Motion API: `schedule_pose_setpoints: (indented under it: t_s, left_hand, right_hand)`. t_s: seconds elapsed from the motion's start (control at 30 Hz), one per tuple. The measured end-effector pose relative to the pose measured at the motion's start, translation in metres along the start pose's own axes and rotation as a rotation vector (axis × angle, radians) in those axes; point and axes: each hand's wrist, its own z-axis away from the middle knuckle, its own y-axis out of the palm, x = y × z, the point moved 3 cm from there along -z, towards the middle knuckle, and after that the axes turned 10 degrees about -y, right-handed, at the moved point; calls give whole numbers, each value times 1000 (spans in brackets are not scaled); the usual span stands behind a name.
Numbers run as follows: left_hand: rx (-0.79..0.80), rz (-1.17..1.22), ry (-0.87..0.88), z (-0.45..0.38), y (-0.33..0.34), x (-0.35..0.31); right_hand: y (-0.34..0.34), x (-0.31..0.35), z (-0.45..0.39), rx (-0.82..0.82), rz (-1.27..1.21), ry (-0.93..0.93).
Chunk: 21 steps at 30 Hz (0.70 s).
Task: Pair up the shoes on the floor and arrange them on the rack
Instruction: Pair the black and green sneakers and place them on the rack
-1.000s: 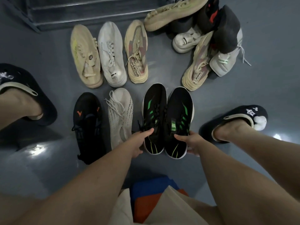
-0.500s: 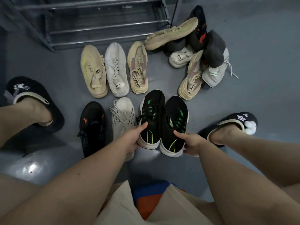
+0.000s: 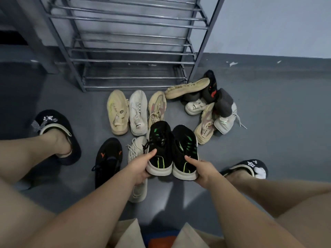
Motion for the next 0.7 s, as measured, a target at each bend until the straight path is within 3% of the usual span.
schedule_pose_setpoints:
  t_s: [0.47, 0.7]
  left_hand:
    - [142, 271, 319, 71, 14, -91]
    - [154, 191, 403, 108, 31, -145]
  right_hand:
    - [56, 102, 33, 240, -254, -270]
    - [76, 171, 45, 320, -59, -417]
